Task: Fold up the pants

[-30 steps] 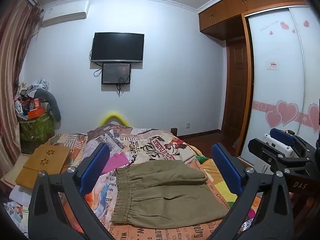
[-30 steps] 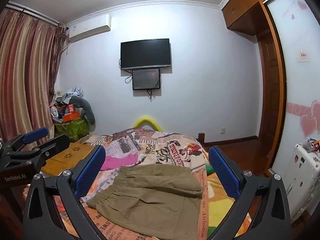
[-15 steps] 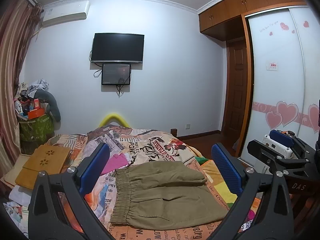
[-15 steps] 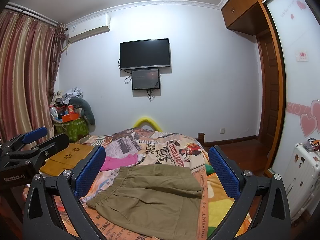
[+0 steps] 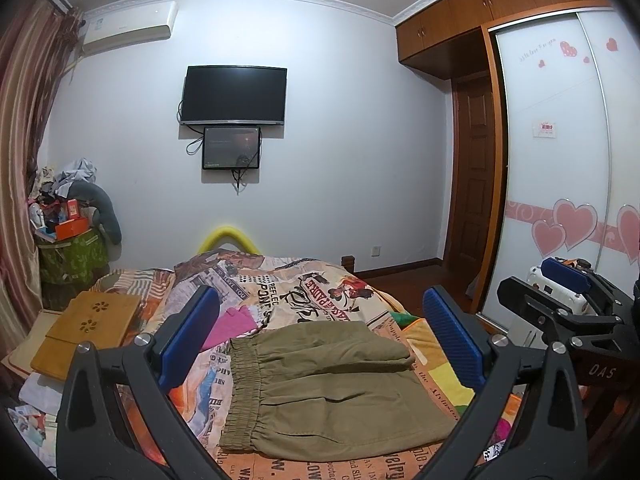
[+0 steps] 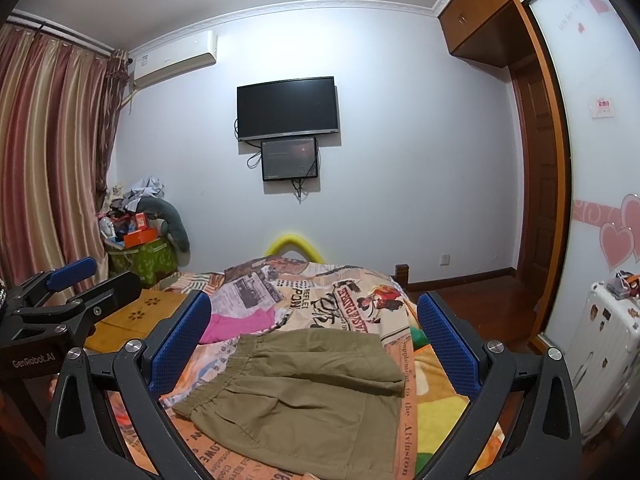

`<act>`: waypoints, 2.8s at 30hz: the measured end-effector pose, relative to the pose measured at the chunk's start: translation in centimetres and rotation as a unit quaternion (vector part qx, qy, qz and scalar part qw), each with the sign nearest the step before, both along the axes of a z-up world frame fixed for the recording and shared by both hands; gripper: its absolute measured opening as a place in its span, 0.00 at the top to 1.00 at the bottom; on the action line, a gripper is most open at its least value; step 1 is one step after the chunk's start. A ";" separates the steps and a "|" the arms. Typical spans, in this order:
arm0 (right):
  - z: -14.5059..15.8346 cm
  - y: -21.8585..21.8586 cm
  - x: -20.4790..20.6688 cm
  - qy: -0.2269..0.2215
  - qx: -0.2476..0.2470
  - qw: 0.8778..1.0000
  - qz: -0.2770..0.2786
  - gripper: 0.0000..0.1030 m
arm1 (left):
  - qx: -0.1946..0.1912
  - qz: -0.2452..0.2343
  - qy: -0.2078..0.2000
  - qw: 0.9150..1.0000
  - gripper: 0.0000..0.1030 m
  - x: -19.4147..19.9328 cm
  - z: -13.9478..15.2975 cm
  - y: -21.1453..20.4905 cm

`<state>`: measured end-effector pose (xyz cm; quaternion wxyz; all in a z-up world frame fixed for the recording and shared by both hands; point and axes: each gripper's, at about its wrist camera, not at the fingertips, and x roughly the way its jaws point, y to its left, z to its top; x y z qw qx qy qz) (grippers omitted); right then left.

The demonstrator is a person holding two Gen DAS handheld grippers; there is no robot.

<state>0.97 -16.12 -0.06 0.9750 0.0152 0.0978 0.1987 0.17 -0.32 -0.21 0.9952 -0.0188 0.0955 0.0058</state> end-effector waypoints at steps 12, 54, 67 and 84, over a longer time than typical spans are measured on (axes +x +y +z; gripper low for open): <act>-0.1 0.1 -0.1 0.000 0.000 1.000 0.001 0.00 | 0.000 0.001 0.000 1.000 0.00 0.0 0.0 0.0; -3.7 0.5 4.7 0.065 -0.023 0.998 -0.011 0.00 | -0.011 0.019 0.075 0.997 0.00 5.6 -3.0 1.5; -12.6 -1.6 13.2 0.212 -0.075 0.973 -0.053 0.00 | -0.013 0.056 0.226 0.972 0.00 16.0 -12.5 6.7; -20.9 -3.0 22.7 0.352 -0.102 0.930 -0.033 0.21 | -0.060 0.045 0.429 0.900 0.20 27.1 -24.6 15.3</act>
